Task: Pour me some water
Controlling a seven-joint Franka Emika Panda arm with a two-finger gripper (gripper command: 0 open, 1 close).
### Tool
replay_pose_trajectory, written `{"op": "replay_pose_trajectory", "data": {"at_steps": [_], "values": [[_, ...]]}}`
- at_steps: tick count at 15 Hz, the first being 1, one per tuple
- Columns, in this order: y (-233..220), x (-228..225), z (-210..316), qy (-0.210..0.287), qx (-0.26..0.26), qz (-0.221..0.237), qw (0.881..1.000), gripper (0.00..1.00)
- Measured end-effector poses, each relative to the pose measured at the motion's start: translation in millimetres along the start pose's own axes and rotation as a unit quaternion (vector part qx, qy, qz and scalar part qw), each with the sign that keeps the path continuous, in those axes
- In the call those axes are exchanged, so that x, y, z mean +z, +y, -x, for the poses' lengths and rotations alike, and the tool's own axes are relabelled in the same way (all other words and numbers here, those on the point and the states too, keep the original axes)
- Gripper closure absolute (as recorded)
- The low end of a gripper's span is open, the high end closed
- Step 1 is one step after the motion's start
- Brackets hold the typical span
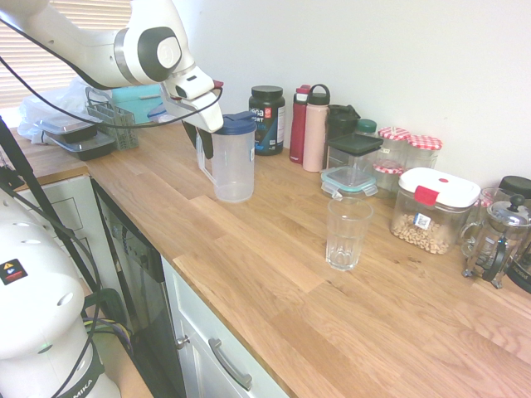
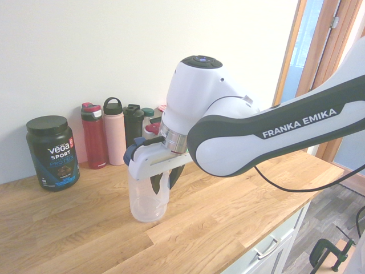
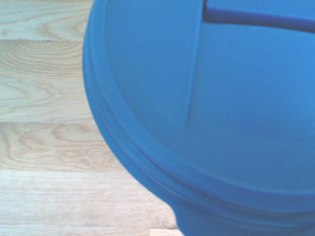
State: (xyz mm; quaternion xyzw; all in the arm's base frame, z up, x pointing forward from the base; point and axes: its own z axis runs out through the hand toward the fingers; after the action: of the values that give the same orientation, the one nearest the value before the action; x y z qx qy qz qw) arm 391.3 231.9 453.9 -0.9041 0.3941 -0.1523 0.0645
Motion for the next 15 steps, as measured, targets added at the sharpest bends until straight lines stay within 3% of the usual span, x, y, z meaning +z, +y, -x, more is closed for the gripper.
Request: {"op": "replay_pose_trajectory", "data": {"at_steps": [11,13,15], "values": [[-0.5,-3.8,-0.4,-0.020,-0.007,-0.010,1.000,1.00],[0.7,-28.8,-0.6,-0.021,-0.026,-0.016,0.999,1.00],[14.8,-83.8,-1.6,-0.015,-0.037,-0.023,0.999,1.00]]}}
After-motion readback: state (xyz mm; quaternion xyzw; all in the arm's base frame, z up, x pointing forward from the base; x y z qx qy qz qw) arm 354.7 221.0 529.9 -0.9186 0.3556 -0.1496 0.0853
